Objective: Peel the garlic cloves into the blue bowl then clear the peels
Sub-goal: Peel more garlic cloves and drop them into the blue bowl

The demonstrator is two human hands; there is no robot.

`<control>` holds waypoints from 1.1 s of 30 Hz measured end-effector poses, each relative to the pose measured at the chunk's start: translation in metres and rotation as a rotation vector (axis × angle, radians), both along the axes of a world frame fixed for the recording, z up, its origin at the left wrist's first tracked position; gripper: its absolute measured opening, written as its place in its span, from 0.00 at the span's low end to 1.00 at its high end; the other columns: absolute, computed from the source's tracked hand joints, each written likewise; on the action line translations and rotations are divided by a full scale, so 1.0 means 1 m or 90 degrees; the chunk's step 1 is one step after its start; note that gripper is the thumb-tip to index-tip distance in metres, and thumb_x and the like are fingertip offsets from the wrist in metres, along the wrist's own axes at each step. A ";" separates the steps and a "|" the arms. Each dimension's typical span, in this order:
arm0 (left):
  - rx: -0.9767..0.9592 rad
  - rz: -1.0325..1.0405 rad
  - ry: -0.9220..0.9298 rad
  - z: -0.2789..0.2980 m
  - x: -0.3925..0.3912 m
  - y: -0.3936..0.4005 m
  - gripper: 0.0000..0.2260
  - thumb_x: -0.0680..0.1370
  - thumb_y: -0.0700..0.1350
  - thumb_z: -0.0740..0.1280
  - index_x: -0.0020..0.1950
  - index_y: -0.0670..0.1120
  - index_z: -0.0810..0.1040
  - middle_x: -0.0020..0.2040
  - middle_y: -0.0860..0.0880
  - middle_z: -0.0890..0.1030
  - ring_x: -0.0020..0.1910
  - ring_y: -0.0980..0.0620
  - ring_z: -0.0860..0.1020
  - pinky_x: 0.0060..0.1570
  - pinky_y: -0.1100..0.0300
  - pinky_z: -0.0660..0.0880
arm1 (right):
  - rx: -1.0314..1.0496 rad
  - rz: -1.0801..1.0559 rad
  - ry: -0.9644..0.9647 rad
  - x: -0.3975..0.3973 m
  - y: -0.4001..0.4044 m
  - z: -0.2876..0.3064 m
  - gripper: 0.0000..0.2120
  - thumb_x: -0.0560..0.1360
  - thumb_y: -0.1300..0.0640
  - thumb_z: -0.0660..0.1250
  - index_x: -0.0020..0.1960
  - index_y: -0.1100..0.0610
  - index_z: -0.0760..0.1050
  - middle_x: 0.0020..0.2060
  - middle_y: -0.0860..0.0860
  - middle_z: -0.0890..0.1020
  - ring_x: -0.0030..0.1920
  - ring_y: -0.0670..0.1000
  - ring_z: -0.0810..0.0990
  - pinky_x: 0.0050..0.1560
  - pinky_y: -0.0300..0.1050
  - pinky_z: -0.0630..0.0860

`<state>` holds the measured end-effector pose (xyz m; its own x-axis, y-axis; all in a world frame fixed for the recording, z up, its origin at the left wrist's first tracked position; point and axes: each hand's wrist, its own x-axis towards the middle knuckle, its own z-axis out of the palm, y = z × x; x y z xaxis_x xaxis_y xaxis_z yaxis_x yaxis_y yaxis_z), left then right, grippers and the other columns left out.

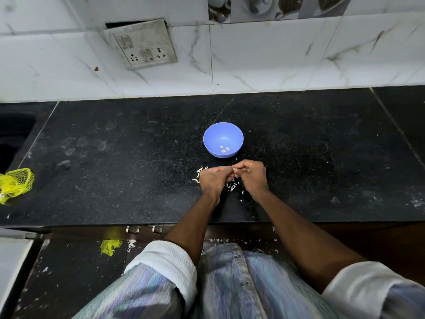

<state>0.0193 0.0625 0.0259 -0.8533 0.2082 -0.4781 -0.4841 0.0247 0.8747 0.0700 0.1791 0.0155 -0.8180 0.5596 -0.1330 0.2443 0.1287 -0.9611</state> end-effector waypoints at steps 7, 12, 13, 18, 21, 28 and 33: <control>0.001 -0.012 -0.023 0.005 -0.001 -0.001 0.03 0.75 0.33 0.75 0.46 0.34 0.87 0.42 0.37 0.87 0.33 0.53 0.82 0.40 0.66 0.82 | 0.009 0.009 0.000 -0.001 0.003 -0.004 0.10 0.73 0.73 0.72 0.44 0.59 0.86 0.37 0.53 0.87 0.40 0.51 0.87 0.46 0.44 0.84; -0.036 -0.028 -0.026 0.011 -0.001 -0.001 0.04 0.73 0.31 0.74 0.46 0.32 0.86 0.42 0.35 0.86 0.34 0.51 0.82 0.40 0.64 0.82 | -0.005 0.013 -0.004 0.001 0.004 -0.008 0.11 0.74 0.74 0.70 0.43 0.60 0.85 0.38 0.54 0.87 0.38 0.48 0.86 0.44 0.42 0.82; -0.048 -0.027 -0.021 0.013 0.000 0.001 0.03 0.73 0.31 0.74 0.45 0.32 0.86 0.41 0.35 0.86 0.34 0.50 0.82 0.40 0.63 0.82 | -0.014 0.007 -0.004 0.001 0.004 -0.010 0.11 0.74 0.75 0.70 0.43 0.60 0.85 0.38 0.55 0.87 0.39 0.50 0.87 0.45 0.43 0.82; -0.120 -0.018 0.012 0.011 0.010 0.008 0.01 0.67 0.37 0.76 0.36 0.40 0.87 0.36 0.40 0.86 0.33 0.50 0.81 0.38 0.56 0.81 | -0.015 -0.005 -0.011 0.006 0.003 -0.022 0.15 0.72 0.76 0.68 0.40 0.57 0.84 0.36 0.56 0.86 0.38 0.56 0.87 0.45 0.49 0.83; -0.156 -0.005 0.032 0.011 0.012 0.010 0.02 0.64 0.42 0.76 0.33 0.44 0.87 0.33 0.46 0.86 0.32 0.53 0.82 0.39 0.54 0.82 | -0.013 -0.011 -0.012 0.004 0.003 -0.023 0.17 0.72 0.76 0.68 0.39 0.55 0.84 0.35 0.55 0.86 0.37 0.53 0.86 0.43 0.46 0.82; -0.184 0.010 0.066 0.011 0.015 0.013 0.03 0.67 0.41 0.77 0.34 0.43 0.87 0.31 0.49 0.85 0.30 0.56 0.82 0.37 0.60 0.81 | -0.017 -0.021 -0.014 0.003 0.002 -0.029 0.15 0.72 0.74 0.69 0.39 0.55 0.85 0.35 0.54 0.86 0.37 0.51 0.85 0.43 0.47 0.82; -0.162 0.024 0.080 0.010 0.010 0.012 0.04 0.69 0.39 0.78 0.35 0.41 0.87 0.31 0.48 0.85 0.29 0.57 0.81 0.33 0.62 0.79 | -0.063 -0.029 0.006 -0.003 0.003 -0.019 0.11 0.74 0.74 0.68 0.42 0.61 0.84 0.36 0.57 0.86 0.37 0.52 0.85 0.43 0.45 0.82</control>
